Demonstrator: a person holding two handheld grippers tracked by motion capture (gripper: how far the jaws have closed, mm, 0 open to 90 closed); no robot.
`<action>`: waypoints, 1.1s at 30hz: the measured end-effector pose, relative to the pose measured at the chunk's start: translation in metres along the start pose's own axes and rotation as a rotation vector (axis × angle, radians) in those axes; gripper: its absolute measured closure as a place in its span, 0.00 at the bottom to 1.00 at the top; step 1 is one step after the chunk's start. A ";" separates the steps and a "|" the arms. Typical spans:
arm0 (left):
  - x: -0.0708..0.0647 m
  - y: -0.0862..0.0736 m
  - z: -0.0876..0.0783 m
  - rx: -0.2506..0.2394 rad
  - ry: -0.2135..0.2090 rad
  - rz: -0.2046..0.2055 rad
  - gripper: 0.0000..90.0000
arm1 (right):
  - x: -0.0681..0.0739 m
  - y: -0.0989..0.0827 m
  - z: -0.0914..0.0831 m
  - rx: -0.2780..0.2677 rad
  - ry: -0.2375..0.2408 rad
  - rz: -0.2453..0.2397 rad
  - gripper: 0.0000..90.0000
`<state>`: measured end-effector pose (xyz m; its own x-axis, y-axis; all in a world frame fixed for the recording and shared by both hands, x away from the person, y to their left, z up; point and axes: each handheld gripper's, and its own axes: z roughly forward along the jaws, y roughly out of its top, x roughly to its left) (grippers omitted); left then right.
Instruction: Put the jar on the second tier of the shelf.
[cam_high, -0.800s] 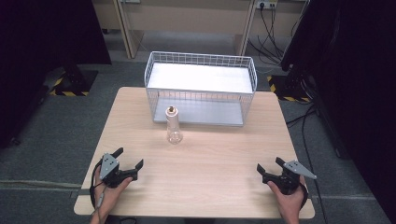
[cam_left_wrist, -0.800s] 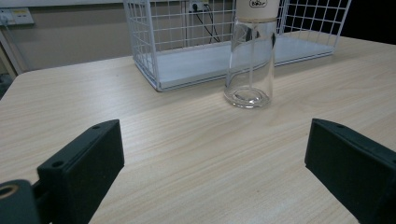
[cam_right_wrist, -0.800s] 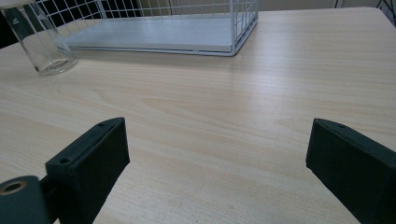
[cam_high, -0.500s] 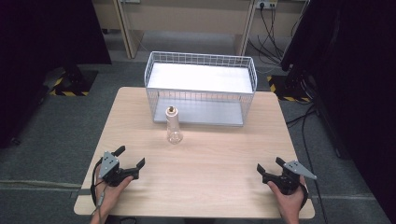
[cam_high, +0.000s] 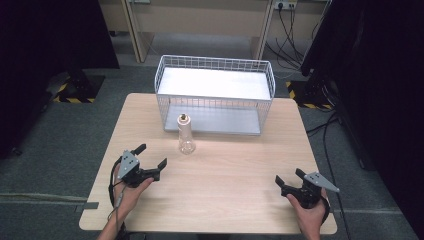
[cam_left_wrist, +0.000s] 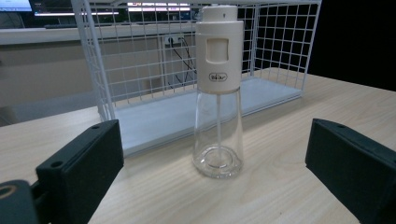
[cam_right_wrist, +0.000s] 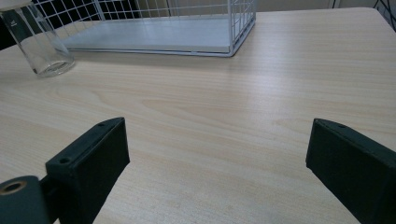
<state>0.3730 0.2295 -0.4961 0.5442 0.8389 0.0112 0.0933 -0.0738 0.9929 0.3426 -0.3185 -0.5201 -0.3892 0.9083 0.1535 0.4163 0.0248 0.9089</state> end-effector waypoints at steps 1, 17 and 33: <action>0.000 0.001 0.002 -0.002 0.001 0.003 0.04 | 0.000 0.000 0.000 0.001 0.001 0.000 0.07; -0.004 0.016 0.039 -0.013 -0.016 0.027 0.07 | 0.000 0.000 0.000 0.002 0.001 0.001 0.07; -0.004 0.024 0.077 0.014 -0.031 0.038 0.15 | 0.000 0.000 0.000 0.003 0.002 0.003 0.07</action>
<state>0.4373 0.1834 -0.4813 0.5735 0.8179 0.0453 0.0835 -0.1134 0.9900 0.3430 -0.3187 -0.5202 -0.3893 0.9077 0.1567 0.4196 0.0233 0.9074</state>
